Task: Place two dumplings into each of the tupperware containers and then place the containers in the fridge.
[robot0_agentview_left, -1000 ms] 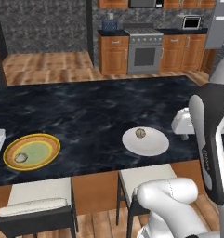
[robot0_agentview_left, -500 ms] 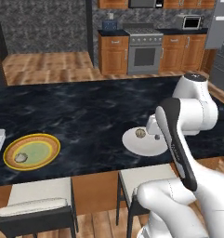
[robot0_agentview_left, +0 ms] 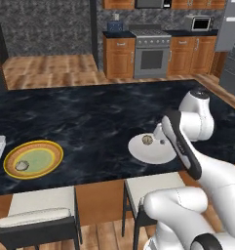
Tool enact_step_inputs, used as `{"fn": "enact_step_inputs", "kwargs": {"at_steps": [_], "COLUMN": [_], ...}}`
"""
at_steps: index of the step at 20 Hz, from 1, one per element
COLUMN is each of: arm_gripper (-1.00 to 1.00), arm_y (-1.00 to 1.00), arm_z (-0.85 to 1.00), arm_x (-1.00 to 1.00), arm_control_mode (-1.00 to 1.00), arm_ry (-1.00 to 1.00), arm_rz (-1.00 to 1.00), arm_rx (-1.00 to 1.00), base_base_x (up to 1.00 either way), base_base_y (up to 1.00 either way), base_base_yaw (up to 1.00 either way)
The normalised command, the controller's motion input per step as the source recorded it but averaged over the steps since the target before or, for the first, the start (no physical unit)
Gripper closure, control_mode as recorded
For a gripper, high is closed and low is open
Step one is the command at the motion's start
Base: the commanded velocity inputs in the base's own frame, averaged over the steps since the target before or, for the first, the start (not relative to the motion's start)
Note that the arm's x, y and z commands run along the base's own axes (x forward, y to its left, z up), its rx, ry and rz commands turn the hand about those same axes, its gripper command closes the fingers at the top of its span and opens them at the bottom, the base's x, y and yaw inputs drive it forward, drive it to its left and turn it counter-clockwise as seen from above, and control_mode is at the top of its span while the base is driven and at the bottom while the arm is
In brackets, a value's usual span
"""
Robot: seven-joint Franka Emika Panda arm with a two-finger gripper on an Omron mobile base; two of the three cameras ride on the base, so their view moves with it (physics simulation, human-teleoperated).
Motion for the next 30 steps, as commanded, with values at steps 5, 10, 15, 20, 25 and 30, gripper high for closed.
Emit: {"fn": "enact_step_inputs", "kwargs": {"at_steps": [5, 10, 15, 20, 25, 30], "arm_gripper": [-1.0, -1.0, -1.0, -1.0, -1.0, -1.0], "arm_y": [0.02, 0.0, 0.0, 0.0, 0.0, -0.01], "arm_z": [-0.01, -0.06, -0.25, -0.5, -0.52, -0.5], "arm_x": [0.5, 0.53, 0.66, 0.42, 0.43, 0.37], "arm_control_mode": [-1.0, -1.0, -1.0, -1.0, -1.0, -1.0], "arm_ry": [0.23, 0.31, 0.13, 0.0, 0.04, 0.03], "arm_rz": [0.0, 0.04, 0.04, 0.03, 0.01, 0.01], "arm_rx": [-0.02, 0.0, 0.0, -0.01, 0.0, 0.0], "base_base_x": [0.0, 0.0, 0.0, 0.0, 0.0, 0.0], "base_base_y": [0.0, 0.0, 0.0, 0.0, 0.0, 0.0], "base_base_yaw": [0.0, 0.0, 0.0, 0.0, 0.0, 0.0]}}
